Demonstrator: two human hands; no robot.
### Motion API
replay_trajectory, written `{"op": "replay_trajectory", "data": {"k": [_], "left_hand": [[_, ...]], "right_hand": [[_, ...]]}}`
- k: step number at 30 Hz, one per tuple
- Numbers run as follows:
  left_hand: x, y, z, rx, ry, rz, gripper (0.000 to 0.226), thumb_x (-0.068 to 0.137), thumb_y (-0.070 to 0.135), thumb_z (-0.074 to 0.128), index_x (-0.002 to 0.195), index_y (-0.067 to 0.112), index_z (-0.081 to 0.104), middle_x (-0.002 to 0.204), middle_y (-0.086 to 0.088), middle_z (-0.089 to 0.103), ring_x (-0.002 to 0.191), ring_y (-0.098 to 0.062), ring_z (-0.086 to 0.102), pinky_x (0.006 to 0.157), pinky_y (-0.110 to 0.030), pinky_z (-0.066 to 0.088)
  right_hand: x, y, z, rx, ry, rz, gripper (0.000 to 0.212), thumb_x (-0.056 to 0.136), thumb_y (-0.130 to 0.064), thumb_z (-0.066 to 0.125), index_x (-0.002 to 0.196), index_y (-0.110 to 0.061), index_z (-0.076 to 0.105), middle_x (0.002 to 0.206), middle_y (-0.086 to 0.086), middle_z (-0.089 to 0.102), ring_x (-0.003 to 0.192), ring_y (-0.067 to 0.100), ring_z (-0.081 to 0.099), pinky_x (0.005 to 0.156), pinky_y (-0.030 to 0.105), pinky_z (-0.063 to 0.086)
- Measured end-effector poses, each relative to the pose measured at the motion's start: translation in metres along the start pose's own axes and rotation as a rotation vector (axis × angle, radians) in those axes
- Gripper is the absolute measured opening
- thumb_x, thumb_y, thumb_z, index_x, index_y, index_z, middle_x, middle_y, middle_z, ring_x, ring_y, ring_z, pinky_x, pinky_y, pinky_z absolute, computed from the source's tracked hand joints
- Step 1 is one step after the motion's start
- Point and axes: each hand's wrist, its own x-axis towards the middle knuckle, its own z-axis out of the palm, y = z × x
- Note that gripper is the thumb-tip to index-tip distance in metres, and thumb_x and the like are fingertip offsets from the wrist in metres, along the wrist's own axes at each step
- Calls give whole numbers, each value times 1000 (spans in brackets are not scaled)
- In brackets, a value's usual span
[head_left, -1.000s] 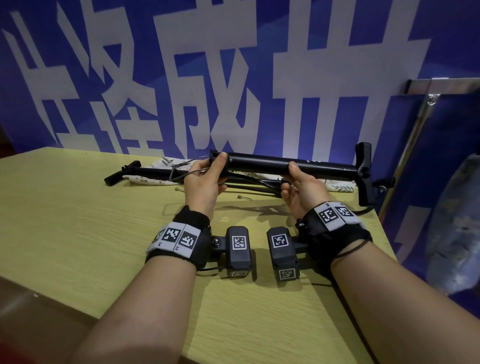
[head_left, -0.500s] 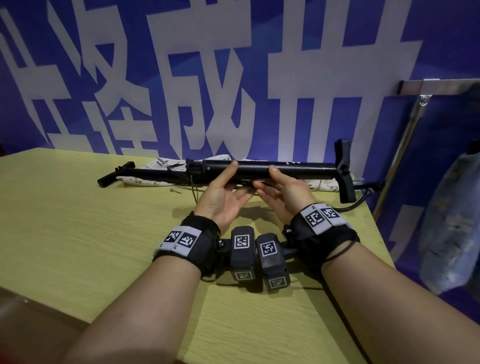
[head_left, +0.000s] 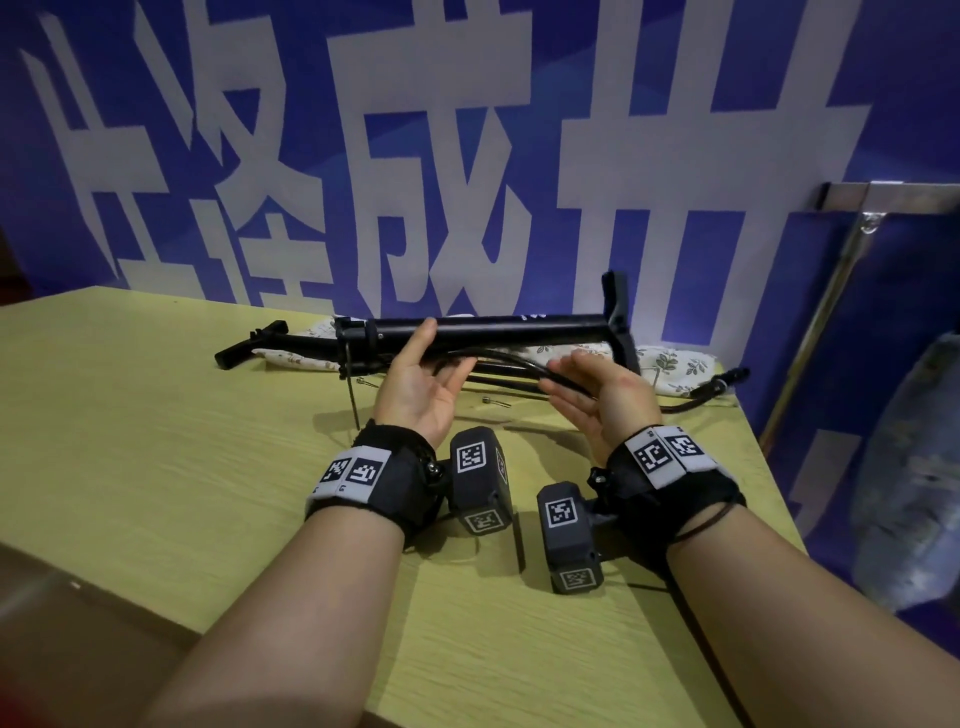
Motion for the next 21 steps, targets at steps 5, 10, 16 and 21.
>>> {"op": "replay_trajectory", "data": {"k": [5,10,16,21], "left_hand": [[1,2,-4,-8,45,15,45,91,16,66,134,9,53,121,-17,61,112,-32,60,69,-36,60],[0,3,-5,-45,29,16,46,92,18,64,136,10,52,124,-18,60,118,-33,58,71,-37,59],[1,3,-6,-30,24,13,45,91,18,64,134,12,52,126,-18,59,117,-34,58,75,-38,58],[4,4,-9,-45,46,23,50,91,21,65,137,13,50,126,-17,59,112,-31,60,65,-35,59]], "right_hand": [[-2,-1,-3,-40,-39,79,27,93,-24,55,71,-8,59,64,6,68,67,21,69,66,27,55],[0,2,-6,-231,-81,231,39,93,-42,54,102,-4,58,83,10,72,76,22,69,71,29,56],[1,-6,-12,92,127,165,23,94,-31,56,99,-8,51,97,12,62,85,22,64,77,29,52],[6,-11,-17,192,203,163,19,92,-21,60,97,-4,57,90,9,62,77,18,63,80,28,52]]}}
